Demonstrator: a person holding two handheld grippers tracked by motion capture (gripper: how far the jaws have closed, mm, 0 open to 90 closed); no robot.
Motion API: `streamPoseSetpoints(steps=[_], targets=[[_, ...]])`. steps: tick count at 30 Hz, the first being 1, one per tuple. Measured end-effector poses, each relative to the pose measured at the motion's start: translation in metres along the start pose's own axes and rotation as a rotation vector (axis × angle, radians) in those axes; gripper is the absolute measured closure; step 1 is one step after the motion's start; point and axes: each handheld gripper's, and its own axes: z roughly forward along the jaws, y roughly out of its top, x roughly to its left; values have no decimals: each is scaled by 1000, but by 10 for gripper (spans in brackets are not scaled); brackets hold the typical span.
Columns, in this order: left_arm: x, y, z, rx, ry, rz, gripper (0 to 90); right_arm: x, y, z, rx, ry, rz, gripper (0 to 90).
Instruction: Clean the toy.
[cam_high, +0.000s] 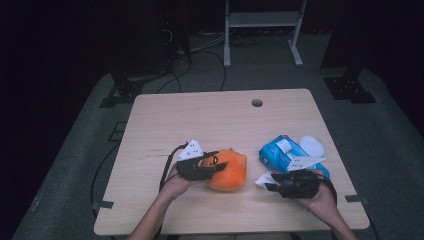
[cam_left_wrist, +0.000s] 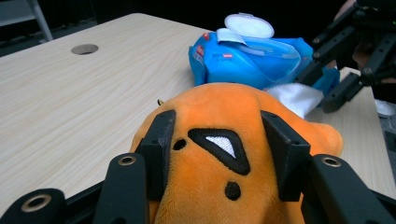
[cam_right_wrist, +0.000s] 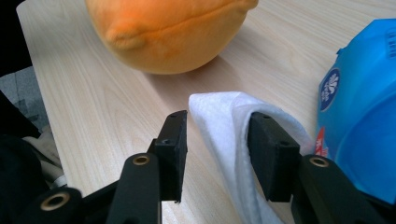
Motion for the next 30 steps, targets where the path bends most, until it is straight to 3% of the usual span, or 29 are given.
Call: streamPoseSetpoints(steps=[9, 16, 18, 21, 24, 30], targets=[[20, 2, -13, -49, 87, -32, 509, 0, 1, 0, -11, 2, 2, 552], [32, -12, -6, -30, 188, -48, 503, 2, 2, 2, -19, 17, -2, 545], [34, -19, 0, 8, 184, -55, 487, 1, 2, 2, -22, 21, -1, 542], [35, -18, -2, 4, 174, -71, 443, 0, 1, 2, -22, 27, 2, 536], [35, -15, -7, -10, 162, -81, 360, -2, 1, 1, -39, 40, 17, 529], [41, -11, -23, -55, 183, -100, 320, -7, -2, 3, -37, 43, 28, 520]])
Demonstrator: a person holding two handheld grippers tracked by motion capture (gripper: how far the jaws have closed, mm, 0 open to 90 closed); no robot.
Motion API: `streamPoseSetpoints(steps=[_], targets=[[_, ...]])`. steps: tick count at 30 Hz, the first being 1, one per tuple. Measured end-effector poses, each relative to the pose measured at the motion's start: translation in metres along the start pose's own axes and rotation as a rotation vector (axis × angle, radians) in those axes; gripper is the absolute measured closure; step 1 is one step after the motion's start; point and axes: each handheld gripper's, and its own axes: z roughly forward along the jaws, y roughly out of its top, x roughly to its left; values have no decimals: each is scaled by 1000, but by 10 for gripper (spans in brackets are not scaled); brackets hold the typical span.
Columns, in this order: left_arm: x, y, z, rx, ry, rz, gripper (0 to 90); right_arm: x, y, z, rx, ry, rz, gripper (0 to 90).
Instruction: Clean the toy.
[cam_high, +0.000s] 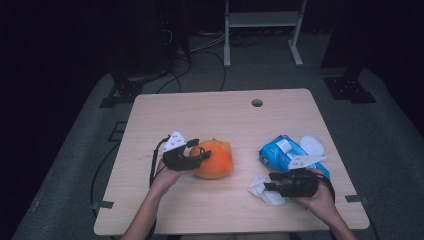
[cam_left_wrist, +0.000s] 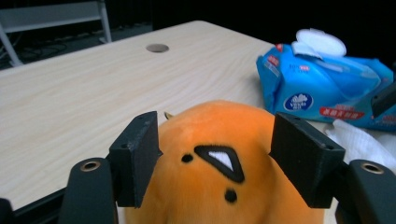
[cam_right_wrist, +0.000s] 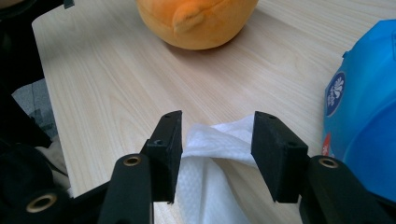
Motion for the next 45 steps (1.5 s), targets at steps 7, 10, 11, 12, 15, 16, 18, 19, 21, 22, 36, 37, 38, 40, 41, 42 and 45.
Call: streamPoseSetpoints(steps=[7, 10, 11, 12, 15, 16, 18, 19, 21, 22, 36, 37, 38, 40, 41, 42, 45], targets=[[2, -1, -13, -10, 9, -11, 284, -2, 0, -1, -14, -1, 17, 510], [0, -2, -17, -2, 12, -13, 269, -1, 2, -2, -24, -5, 21, 506], [-1, -2, -18, 0, 11, -14, 268, -1, 2, -3, -29, -4, 25, 505], [-2, -2, -20, 0, 12, -12, 266, -1, 3, -3, -31, -4, 26, 503], [-3, -5, -24, 15, 19, 0, 256, -1, 3, -3, -37, -4, 28, 497], [-3, -6, -25, 26, 24, 6, 251, -1, 3, -3, -36, -6, 28, 497], [-1, -9, -27, 41, 28, 8, 241, -2, 2, -3, -35, -8, 31, 496], [-1, -11, -27, 44, 26, 0, 240, -3, 2, -3, -35, -8, 33, 495], [-1, -14, -27, 58, 24, 0, 232, -4, 2, -3, -39, -9, 39, 494], [-1, -15, -28, 67, 23, 4, 225, -5, 2, -3, -38, -9, 41, 494], [-2, -37, -48, 108, 12, -27, 194, -5, 2, -6, -47, -14, 46, 478], [-1, -40, -49, 115, 14, -29, 192, -5, 2, -5, -46, -15, 46, 478], [-1, -42, -50, 121, 16, -31, 190, -5, 2, -5, -43, -13, 47, 478], [-1, -46, -53, 125, 16, -37, 182, -5, 2, -4, -38, -12, 44, 478], [-1, -47, -55, 126, 15, -36, 182, -5, 2, -4, -39, -13, 42, 478], [-2, -48, -56, 127, 12, -38, 182, -5, 2, -4, -40, -14, 42, 478], [-3, -50, -59, 126, 15, -37, 177, -4, 2, -4, -42, -13, 43, 478]])
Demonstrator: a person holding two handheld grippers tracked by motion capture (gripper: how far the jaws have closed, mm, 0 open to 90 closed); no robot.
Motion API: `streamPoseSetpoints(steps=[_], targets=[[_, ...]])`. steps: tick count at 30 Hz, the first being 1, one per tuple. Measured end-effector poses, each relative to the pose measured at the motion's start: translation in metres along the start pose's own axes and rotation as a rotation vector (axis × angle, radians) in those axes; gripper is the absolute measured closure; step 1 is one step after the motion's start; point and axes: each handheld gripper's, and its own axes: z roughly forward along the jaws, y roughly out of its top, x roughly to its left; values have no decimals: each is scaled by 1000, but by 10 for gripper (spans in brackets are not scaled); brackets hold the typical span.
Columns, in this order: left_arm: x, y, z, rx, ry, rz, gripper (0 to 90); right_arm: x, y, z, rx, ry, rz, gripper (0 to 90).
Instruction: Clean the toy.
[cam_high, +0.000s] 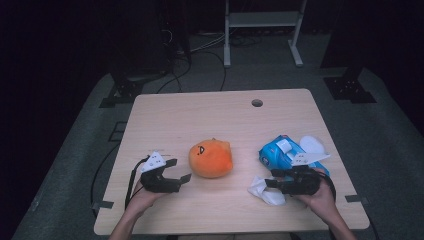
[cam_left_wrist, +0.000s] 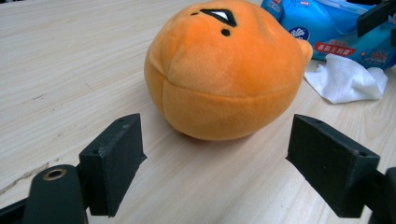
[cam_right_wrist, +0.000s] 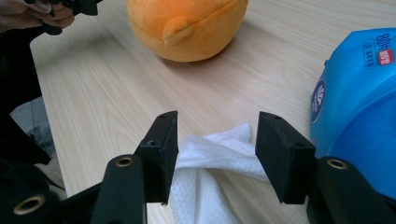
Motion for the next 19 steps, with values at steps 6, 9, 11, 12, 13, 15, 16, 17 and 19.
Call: streamPoseSetpoints(steps=[6, 9, 11, 12, 13, 15, 16, 17, 19], targets=[[1, -5, -4, 3, 7, -13, 165, 0, -1, 0, 4, -2, 0, 476], [1, -8, -7, 6, 16, -16, 156, 0, -1, 0, 3, -3, 1, 472], [2, -11, -9, 13, 28, -16, 146, 0, -1, -1, 3, -5, 1, 468], [3, -12, -10, 18, 34, -20, 138, 0, -2, -1, 3, -7, 0, 466], [4, -14, -11, 19, 35, -28, 138, 1, -2, -1, 3, -8, -3, 462], [6, -17, -13, 24, 45, -40, 129, 1, -3, -1, 2, -10, -7, 458], [7, -19, -13, 26, 56, -45, 125, 1, -3, -1, 1, -11, -5, 458], [9, -20, -13, 29, 60, -53, 120, 1, -3, -1, 1, -11, -4, 456], [13, -23, -13, 25, 65, -75, 110, 1, -3, -1, 2, -14, -11, 451]])
